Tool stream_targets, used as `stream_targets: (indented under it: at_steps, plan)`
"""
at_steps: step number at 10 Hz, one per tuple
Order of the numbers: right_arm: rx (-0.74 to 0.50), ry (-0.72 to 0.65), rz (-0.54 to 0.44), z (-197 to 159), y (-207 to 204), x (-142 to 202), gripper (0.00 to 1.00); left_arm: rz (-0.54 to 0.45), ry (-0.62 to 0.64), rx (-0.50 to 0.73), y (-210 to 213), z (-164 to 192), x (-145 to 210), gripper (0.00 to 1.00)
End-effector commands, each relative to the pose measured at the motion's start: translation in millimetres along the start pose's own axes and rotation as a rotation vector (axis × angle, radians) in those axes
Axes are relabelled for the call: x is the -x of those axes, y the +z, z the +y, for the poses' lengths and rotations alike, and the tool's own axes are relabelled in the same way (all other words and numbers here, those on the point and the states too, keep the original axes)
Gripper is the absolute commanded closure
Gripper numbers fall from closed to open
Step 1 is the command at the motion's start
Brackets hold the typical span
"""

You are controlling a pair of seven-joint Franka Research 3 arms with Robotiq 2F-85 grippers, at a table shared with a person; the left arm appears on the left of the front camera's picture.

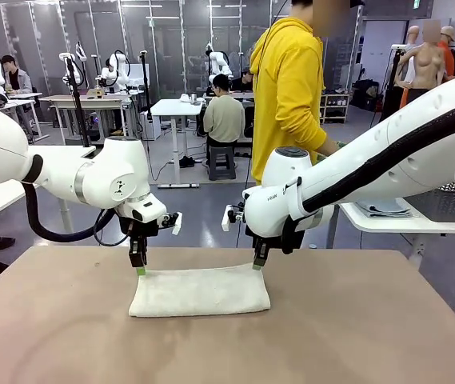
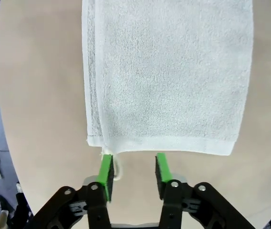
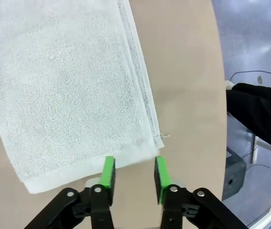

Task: Fold the towels and place them in the basket.
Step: When a person lays out a Towel with hook on the table, fold it in half twice.

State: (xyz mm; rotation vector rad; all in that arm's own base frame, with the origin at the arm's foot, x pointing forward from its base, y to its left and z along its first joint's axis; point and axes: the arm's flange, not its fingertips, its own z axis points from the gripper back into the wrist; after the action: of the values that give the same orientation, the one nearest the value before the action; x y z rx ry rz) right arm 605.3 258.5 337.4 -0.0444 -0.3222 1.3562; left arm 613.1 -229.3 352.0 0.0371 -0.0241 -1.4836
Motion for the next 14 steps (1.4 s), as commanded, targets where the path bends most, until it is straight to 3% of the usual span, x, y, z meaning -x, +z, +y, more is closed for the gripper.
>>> stream_targets:
  at_steps: [1, 2, 3, 4, 5, 6, 8, 11, 14]
  plan:
    - [0.033, -0.005, 0.005, 4.1, 0.6, 2.8, 0.0, -0.021, -0.009, -0.022, 1.9, -5.0, 2.2, 0.0]
    - [0.036, -0.03, -0.003, 4.0, 3.4, 6.9, 0.0, -0.035, 0.01, -0.029, 4.8, -7.2, 6.2, 0.0]
    - [0.029, -0.066, -0.002, 4.2, 6.0, 10.6, 0.0, -0.044, 0.041, -0.035, 8.2, -9.9, 12.3, 0.11]
    - [0.008, -0.151, 0.0, 5.1, 10.5, 12.6, 0.07, -0.068, 0.109, -0.023, 12.1, -13.3, 15.8, 0.02]
    - [0.01, -0.218, -0.007, 7.0, 15.7, 12.7, 0.0, -0.085, 0.179, -0.009, 15.5, -17.0, 18.1, 0.0]
    - [0.011, -0.304, -0.001, 9.8, 25.1, 12.5, 0.0, -0.116, 0.292, 0.011, 27.2, -25.0, 20.8, 0.0]
    - [0.007, -0.53, 0.021, 21.9, 48.1, 11.0, 0.0, -0.189, 0.424, 0.075, 49.9, -62.4, 27.6, 0.0]
    - [-0.03, -0.677, 0.08, 33.7, 53.2, -0.8, 0.0, -0.274, 0.69, 0.02, 58.1, -137.4, 58.6, 0.0]
    - [-0.008, -0.806, 0.099, 29.2, 39.3, -0.7, 0.0, -0.297, 0.722, -0.114, 68.5, -197.1, 90.4, 0.0]
